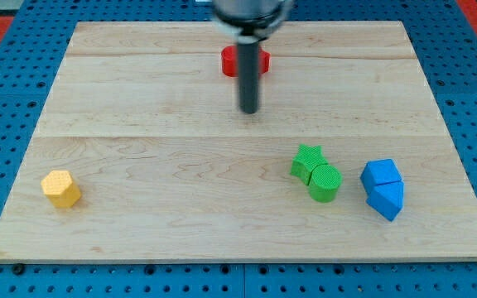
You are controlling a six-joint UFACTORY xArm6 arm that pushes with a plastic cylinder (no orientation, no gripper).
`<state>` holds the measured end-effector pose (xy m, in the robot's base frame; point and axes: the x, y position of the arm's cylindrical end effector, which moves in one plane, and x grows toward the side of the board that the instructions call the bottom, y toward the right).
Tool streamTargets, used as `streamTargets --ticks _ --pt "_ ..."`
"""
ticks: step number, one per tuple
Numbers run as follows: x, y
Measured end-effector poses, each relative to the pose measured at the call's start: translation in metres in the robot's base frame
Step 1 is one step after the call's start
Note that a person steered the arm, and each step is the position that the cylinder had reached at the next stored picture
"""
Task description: Separate the red star and the red circle
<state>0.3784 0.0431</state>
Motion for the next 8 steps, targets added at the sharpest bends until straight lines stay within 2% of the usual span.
streamTargets --ticks 1,2,4,5,6,7,8 --pt "-0.050 0.043" --pt "-0.094 0.041" --pt "-0.082 -0.133" --pt "-0.083 -0.190" --pt "-0.086 -0.184" --pt "-0.079 -0.145" --pt "-0.030 -0.175"
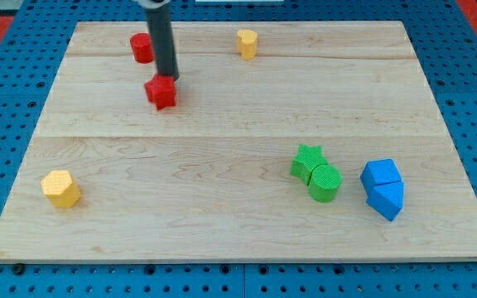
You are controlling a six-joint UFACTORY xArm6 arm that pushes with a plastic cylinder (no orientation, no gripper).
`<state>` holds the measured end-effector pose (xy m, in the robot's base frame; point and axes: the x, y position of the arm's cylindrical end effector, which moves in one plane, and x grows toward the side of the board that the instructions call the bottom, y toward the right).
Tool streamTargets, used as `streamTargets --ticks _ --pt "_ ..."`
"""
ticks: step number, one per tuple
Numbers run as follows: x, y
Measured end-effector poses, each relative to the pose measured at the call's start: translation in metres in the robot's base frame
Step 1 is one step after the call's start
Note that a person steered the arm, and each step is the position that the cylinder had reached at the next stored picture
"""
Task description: Separate the red star and the red circle
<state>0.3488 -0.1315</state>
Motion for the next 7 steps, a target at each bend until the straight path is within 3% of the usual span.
streamTargets --ticks 2,4,5,7 --pt "0.073 -0.069" --pt "0.009 -0.036" --pt "0.009 0.005" --pt "0.081 -0.011"
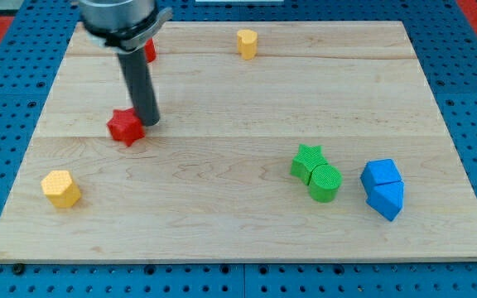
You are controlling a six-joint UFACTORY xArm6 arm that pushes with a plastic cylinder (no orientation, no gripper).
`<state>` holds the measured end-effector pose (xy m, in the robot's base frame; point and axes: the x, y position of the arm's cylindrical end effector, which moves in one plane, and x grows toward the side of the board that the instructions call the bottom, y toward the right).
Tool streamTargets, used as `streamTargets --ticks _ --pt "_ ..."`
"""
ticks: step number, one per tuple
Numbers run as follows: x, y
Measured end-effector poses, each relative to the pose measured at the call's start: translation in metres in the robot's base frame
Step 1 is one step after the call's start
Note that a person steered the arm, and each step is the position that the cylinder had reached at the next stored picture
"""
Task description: Separate the red star and the red circle
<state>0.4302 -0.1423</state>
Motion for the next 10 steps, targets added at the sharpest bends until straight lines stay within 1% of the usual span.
streamTargets --ticks 1,2,5,7,8,9,10 --pt "0.011 -0.029" --pt "-0.005 -0.030" --pt "0.002 -0.107" --pt "0.053 -0.108" --pt "0.040 -0.107" --pt "-0.029 -0.108" --pt "-0.101 -0.097"
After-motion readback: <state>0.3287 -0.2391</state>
